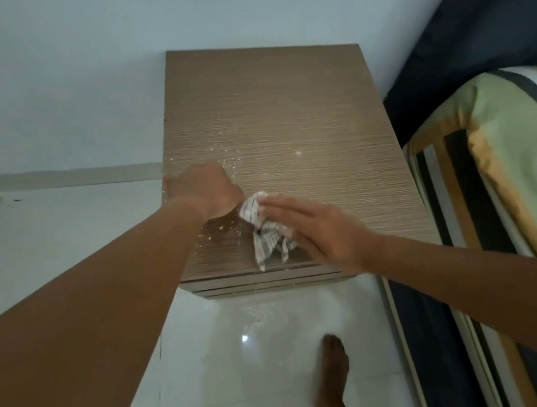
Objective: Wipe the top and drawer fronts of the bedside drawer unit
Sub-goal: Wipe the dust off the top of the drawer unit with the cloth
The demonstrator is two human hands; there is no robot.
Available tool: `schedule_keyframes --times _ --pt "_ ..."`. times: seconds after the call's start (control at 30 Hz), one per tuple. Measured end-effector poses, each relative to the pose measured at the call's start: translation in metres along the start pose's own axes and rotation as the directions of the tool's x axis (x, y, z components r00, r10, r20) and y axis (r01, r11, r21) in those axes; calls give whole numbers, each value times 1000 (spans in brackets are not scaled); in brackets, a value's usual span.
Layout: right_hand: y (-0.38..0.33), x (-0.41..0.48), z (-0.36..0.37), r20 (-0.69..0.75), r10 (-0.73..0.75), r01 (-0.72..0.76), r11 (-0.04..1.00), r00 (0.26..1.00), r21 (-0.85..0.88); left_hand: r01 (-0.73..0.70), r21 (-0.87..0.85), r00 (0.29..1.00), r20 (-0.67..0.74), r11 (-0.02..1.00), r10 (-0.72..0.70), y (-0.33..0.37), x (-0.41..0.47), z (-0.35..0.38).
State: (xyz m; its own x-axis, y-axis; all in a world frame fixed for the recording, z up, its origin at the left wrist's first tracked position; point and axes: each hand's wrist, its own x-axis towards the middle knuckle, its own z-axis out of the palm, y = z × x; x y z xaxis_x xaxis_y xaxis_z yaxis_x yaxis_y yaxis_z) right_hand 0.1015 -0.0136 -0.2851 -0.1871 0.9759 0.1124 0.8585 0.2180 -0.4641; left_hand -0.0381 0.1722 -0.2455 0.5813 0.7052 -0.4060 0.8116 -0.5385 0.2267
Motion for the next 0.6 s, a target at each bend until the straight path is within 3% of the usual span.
schedule_keyframes --times 0.13,0.3,0.43,0.53,0.6 --pt "37 58 -22 -157 193 -189 981 969 38 15 -148 997 -74 989 -27 2 17 -17" --pt "94 133 -36 -269 357 -335 934 895 126 42 -91 991 -125 995 -53 -7 63 -32" --pt "143 188 -52 -371 423 -373 906 827 201 157 -90 968 -184 984 -171 -12 92 -45" --pt "184 218 -58 -360 487 -438 873 796 214 291 -179 945 -101 940 -312 -20 103 -45" --pt "206 233 -48 -275 517 -513 853 810 93 318 -228 938 -66 920 -340 -25 105 -41"
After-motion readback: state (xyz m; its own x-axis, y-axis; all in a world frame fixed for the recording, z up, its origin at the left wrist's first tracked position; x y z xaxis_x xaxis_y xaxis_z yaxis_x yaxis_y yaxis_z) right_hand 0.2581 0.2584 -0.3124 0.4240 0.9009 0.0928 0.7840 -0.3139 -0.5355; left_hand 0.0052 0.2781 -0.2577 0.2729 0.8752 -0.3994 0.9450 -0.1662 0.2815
